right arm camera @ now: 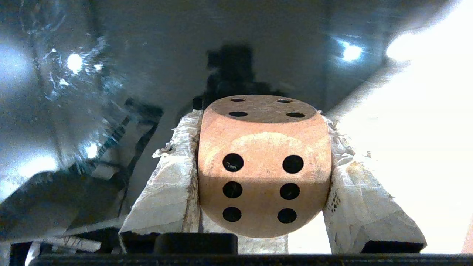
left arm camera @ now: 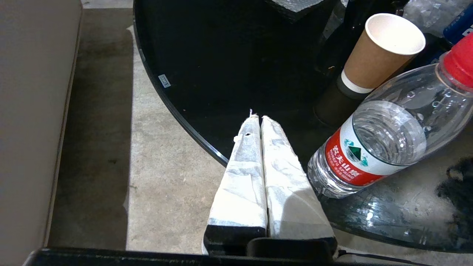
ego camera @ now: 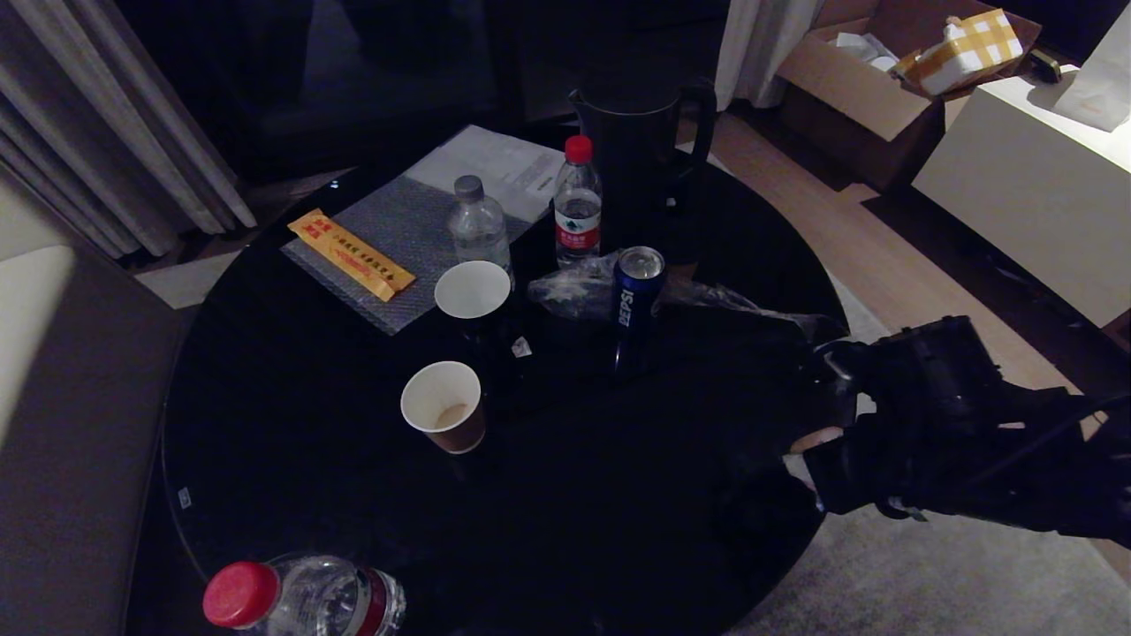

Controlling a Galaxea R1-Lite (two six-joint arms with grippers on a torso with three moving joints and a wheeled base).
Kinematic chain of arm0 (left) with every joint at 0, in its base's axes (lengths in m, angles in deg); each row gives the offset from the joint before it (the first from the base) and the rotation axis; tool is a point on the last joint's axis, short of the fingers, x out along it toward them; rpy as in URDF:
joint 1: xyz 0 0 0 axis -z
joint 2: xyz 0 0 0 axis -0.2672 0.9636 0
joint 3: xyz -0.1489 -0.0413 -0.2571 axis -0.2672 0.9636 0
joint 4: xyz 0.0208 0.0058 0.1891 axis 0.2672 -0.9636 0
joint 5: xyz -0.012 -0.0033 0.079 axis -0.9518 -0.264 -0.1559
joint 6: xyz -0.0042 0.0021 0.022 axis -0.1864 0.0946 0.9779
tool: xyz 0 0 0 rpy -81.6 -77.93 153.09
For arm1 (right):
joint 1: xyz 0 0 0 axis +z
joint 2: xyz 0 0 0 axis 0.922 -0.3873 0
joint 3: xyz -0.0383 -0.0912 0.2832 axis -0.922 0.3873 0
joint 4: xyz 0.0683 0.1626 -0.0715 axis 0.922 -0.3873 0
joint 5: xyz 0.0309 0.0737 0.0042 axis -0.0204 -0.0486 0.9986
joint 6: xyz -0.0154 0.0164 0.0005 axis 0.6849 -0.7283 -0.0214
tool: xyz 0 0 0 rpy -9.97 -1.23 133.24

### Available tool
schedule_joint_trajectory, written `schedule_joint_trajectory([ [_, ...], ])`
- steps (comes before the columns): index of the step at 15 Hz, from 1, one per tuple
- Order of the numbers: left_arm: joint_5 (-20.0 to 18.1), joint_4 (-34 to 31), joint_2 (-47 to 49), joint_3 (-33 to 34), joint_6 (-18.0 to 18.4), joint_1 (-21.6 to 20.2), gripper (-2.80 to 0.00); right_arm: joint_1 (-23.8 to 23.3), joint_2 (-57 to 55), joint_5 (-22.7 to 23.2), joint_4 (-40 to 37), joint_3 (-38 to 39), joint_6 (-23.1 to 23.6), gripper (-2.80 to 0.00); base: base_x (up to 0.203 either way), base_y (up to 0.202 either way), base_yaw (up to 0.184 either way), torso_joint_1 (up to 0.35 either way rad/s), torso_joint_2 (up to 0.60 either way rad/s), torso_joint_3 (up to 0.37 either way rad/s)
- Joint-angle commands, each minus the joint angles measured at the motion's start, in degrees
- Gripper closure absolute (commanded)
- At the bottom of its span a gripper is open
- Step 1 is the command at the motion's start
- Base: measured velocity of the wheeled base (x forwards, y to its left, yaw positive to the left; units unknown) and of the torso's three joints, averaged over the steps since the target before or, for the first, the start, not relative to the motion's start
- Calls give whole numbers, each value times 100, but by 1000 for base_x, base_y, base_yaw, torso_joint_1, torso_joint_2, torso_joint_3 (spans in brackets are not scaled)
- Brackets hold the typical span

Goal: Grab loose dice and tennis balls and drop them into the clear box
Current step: Pick up toys out of the box, then put the toys in the box

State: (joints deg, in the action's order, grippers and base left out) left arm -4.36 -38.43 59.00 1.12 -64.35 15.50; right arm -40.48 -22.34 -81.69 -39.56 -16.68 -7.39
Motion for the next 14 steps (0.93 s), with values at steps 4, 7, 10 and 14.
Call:
schedule_joint_trajectory([
  [4,4,2,9,9,-2,0,0,-748,2329,-173,-139,1266,-81,0,0,0,0,0,0,0],
  [7,4,2,2,9,-8,0,0,-1275,3743,87,-595,1820,-87,0,0,0,0,0,0,0],
  [10,4,2,0,9,-2,0,0,-1923,5183,431,-986,2568,-73,0,0,0,0,0,0,0],
  [14,4,2,8,9,-10,0,0,-2463,6881,990,-1492,3288,-75,0,0,0,0,0,0,0],
])
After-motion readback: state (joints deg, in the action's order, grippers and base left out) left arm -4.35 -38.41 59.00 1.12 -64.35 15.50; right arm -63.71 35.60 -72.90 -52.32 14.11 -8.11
